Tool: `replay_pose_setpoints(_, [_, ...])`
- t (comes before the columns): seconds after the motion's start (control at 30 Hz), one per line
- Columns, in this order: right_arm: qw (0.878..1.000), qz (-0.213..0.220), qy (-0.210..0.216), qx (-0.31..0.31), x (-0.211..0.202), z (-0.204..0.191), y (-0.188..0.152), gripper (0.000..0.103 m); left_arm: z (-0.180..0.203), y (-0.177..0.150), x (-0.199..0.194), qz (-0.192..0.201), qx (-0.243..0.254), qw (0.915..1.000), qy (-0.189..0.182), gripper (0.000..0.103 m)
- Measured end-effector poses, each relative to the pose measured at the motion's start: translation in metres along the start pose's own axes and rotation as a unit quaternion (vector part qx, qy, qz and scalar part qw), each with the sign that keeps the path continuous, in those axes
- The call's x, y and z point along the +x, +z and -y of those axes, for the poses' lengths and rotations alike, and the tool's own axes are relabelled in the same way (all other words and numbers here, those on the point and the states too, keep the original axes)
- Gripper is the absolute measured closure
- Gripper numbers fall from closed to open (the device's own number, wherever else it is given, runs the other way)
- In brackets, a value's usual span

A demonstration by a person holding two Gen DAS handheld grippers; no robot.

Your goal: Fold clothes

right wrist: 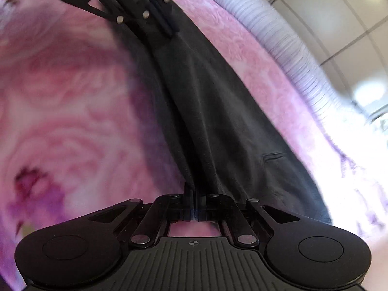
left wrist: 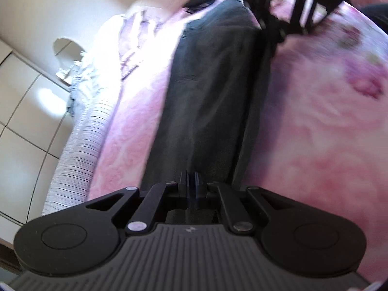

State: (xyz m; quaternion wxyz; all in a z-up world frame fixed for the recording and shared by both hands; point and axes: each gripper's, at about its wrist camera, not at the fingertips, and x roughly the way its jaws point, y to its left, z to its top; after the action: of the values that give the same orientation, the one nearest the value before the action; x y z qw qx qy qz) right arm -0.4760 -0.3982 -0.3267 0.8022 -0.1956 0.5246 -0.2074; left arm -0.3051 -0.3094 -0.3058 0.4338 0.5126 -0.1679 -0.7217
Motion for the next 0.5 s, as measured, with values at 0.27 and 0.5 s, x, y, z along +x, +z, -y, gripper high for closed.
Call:
replay_pose_setpoints(0.27, [1.000,0.018,-0.014,0.016,-0.023,-0.027,-0.021,0.103,0.030,-0.024,-0.023,-0.029,-0.004,0.9995,-0.013,0.096])
replay_pose_setpoints(0.5, [0.995,0.061,-0.009,0.076,-0.057,-0.027,-0.023,0.102,0.024,-0.060,-0.052,-0.070,-0.036,0.9964,0.031,0.082])
